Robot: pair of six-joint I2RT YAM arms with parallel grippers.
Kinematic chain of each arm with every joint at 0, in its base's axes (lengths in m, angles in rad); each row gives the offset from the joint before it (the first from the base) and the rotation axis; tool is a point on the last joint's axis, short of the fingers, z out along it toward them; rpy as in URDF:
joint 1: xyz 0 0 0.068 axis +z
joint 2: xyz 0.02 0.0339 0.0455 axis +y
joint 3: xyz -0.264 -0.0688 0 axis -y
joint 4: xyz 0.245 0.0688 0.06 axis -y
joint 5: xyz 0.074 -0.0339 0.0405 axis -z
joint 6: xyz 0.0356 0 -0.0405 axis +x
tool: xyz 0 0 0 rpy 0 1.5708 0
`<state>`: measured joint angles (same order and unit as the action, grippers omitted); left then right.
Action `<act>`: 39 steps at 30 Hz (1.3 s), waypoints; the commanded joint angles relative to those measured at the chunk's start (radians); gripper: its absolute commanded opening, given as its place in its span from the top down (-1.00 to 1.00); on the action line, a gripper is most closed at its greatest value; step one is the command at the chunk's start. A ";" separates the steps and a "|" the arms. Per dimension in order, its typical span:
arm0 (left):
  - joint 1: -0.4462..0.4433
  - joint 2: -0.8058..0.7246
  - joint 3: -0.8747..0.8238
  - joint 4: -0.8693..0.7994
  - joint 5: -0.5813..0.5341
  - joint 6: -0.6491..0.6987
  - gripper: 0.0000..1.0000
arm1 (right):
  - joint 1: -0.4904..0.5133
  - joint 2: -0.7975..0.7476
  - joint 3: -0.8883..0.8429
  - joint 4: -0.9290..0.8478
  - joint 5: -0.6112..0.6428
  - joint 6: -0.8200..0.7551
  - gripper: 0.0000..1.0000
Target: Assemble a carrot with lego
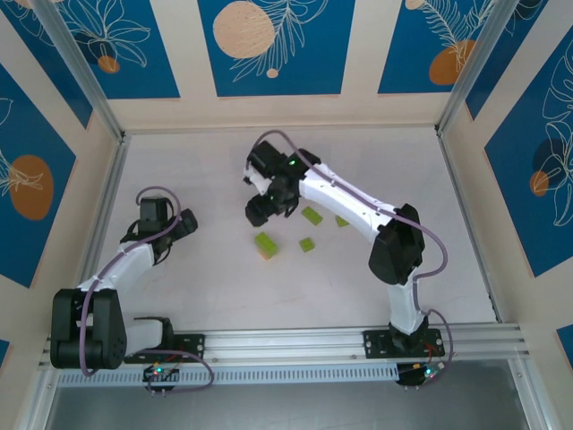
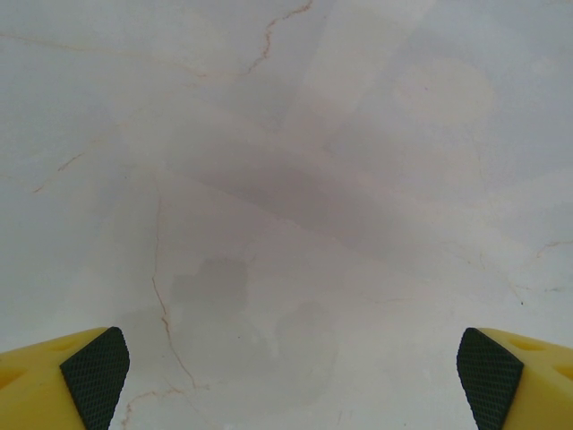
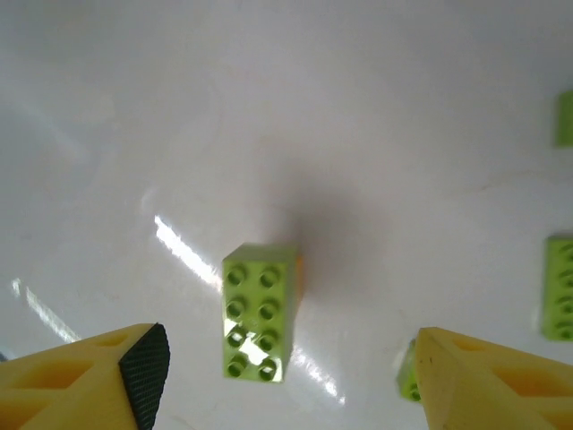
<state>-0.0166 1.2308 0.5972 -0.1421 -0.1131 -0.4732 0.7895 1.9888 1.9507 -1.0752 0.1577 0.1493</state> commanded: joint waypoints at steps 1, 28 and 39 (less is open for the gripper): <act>0.017 -0.009 0.004 -0.002 0.006 -0.011 -0.94 | -0.081 0.061 0.091 -0.055 0.032 -0.066 -0.47; 0.020 0.037 0.017 0.012 0.004 -0.005 -0.93 | -0.296 0.503 0.310 0.073 -0.057 -0.301 -0.35; 0.021 0.035 0.016 0.009 0.003 -0.005 -0.93 | -0.276 0.557 0.365 0.045 -0.035 -0.309 -0.17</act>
<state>-0.0147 1.2648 0.5972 -0.1417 -0.1127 -0.4728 0.5041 2.5134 2.2848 -0.9974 0.1310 -0.1436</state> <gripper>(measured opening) 0.968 0.593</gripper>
